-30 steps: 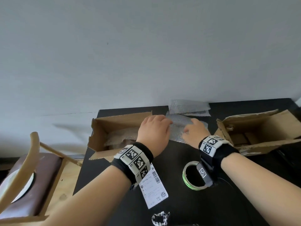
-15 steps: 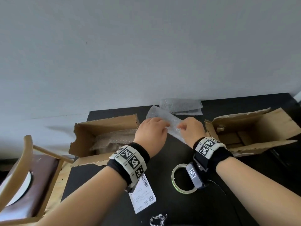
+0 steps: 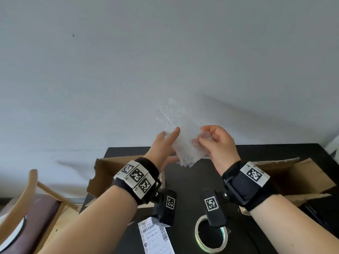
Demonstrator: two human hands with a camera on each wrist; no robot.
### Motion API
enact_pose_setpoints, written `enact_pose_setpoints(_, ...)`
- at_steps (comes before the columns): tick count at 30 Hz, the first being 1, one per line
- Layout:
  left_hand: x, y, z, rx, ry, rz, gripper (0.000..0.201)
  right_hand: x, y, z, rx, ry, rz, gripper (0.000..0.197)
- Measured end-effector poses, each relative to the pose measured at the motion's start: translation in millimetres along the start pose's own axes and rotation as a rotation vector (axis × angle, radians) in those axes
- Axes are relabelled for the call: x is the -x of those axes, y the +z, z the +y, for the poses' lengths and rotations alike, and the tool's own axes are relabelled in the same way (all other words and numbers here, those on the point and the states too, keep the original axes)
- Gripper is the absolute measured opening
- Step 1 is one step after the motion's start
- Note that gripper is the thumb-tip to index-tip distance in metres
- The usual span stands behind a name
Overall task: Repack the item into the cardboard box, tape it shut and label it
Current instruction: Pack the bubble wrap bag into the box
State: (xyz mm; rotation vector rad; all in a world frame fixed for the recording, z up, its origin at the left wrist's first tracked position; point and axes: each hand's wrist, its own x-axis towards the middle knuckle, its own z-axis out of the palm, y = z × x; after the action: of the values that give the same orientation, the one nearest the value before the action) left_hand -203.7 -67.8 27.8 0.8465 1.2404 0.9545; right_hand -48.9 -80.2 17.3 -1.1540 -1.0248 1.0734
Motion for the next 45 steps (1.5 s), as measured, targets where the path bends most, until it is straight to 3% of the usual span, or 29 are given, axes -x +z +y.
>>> enact_pose_setpoints(2,3,-8,5,0.094,0.075,0.057,0.081,1,6,-1,0.018,0.013,0.005,0.023)
enact_pose_setpoints(4,6,-16,9,0.099,0.171,0.145,0.062,0,9,1,0.266,-0.007,0.001,0.021)
enact_pose_setpoints(7,13,-25,14,-0.075,0.344,0.18,0.038,2,19,-2,0.589,-0.09,-0.036,0.026)
enact_pose_setpoints(11,20,-34,16,-0.408,0.515,0.171,0.018,7,43,-9,0.423,-0.093,-0.15,0.04)
enact_pose_setpoints(15,23,-41,16,-0.434,0.538,0.115,0.011,5,63,-9,0.337,0.027,-0.195,0.06)
enact_pose_setpoints(21,21,-52,16,-0.435,0.49,0.103,0.017,7,69,-17,0.232,-0.045,-0.121,0.025)
enact_pose_setpoints(25,13,-59,16,-0.419,0.496,0.165,0.023,3,64,-19,0.267,-0.071,-0.039,0.018)
enact_pose_setpoints(30,9,-59,21,-0.156,0.388,0.208,0.012,-3,51,-19,0.372,-0.069,0.035,0.005)
enact_pose_setpoints(33,8,-58,23,-0.147,0.395,0.225,0.005,-7,44,-15,0.409,-0.026,0.041,0.032)
enact_pose_setpoints(39,9,-52,25,-0.218,0.419,0.227,0.004,-10,35,-8,0.56,-0.156,0.218,0.025)
enact_pose_setpoints(42,11,-48,25,-0.244,0.451,0.212,0.004,-8,35,-7,0.726,-0.272,0.16,0.016)
enact_pose_setpoints(45,13,-43,25,-0.251,0.475,0.193,0.003,-6,37,-6,0.827,-0.32,0.055,0.033)
